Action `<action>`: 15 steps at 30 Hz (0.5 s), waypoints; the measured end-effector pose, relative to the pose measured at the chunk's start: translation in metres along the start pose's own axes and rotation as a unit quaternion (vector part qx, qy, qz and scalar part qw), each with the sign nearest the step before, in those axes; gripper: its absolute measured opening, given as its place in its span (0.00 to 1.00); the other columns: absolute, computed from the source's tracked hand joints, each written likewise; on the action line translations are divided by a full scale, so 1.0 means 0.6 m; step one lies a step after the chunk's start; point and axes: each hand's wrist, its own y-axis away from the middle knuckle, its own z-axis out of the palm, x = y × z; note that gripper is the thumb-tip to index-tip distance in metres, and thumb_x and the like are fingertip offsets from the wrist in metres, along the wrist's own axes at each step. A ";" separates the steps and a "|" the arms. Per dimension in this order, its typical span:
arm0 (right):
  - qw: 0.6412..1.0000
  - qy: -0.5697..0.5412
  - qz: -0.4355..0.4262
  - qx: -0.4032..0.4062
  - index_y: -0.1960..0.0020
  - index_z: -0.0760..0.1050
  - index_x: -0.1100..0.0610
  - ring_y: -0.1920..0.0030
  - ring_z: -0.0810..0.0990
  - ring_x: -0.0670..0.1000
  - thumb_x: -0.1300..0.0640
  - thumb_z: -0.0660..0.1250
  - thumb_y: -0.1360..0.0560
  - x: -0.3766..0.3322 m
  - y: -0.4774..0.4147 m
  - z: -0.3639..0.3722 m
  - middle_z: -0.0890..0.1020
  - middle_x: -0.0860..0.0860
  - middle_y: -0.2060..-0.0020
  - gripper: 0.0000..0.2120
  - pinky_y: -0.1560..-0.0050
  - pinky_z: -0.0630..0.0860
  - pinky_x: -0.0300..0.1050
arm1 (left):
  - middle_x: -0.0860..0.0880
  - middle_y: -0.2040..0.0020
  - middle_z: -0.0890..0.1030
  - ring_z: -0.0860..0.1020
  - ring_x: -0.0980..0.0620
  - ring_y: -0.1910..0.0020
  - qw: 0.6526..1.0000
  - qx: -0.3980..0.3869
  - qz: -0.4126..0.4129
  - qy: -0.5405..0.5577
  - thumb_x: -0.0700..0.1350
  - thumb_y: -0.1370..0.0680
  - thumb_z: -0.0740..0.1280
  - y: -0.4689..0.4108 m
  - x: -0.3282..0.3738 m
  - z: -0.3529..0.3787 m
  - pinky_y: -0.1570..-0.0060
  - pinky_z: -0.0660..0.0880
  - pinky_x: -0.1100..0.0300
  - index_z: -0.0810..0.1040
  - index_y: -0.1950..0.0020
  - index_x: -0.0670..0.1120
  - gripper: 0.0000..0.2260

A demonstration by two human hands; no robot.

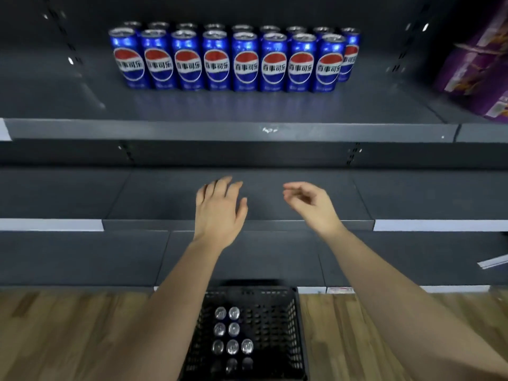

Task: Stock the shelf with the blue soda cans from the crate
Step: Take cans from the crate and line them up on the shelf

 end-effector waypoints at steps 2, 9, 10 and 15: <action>0.999 0.017 0.027 -0.027 0.51 0.80 0.44 0.56 0.81 0.44 0.64 0.69 0.26 0.042 0.016 0.017 0.85 0.43 0.59 0.14 0.46 0.77 0.46 | 0.44 0.32 0.72 0.70 0.44 0.34 0.999 -0.032 -0.012 -0.011 0.51 0.19 0.58 0.032 -0.016 0.025 0.33 0.60 0.47 0.73 0.32 0.46 0.18; 0.989 0.059 0.115 -0.078 0.53 0.80 0.44 0.56 0.80 0.43 0.65 0.69 0.25 0.183 0.065 0.057 0.83 0.44 0.58 0.14 0.46 0.74 0.38 | 0.44 0.38 0.77 0.75 0.42 0.41 0.994 -0.089 -0.061 -0.018 0.54 0.23 0.52 0.142 -0.058 0.126 0.38 0.65 0.46 0.77 0.38 0.45 0.22; 0.987 0.064 0.123 -0.085 0.52 0.80 0.45 0.55 0.80 0.44 0.64 0.69 0.26 0.205 0.070 0.063 0.83 0.44 0.58 0.13 0.45 0.74 0.38 | 0.44 0.39 0.78 0.76 0.42 0.42 0.994 -0.089 -0.062 -0.021 0.53 0.23 0.53 0.155 -0.064 0.144 0.39 0.67 0.45 0.77 0.38 0.45 0.22; 0.977 0.084 0.151 -0.122 0.48 0.79 0.49 0.55 0.80 0.44 0.64 0.70 0.26 0.348 0.093 0.102 0.83 0.44 0.58 0.11 0.47 0.73 0.35 | 0.44 0.41 0.78 0.76 0.41 0.43 0.990 -0.123 -0.063 -0.024 0.53 0.23 0.53 0.219 -0.092 0.270 0.42 0.69 0.45 0.78 0.40 0.45 0.21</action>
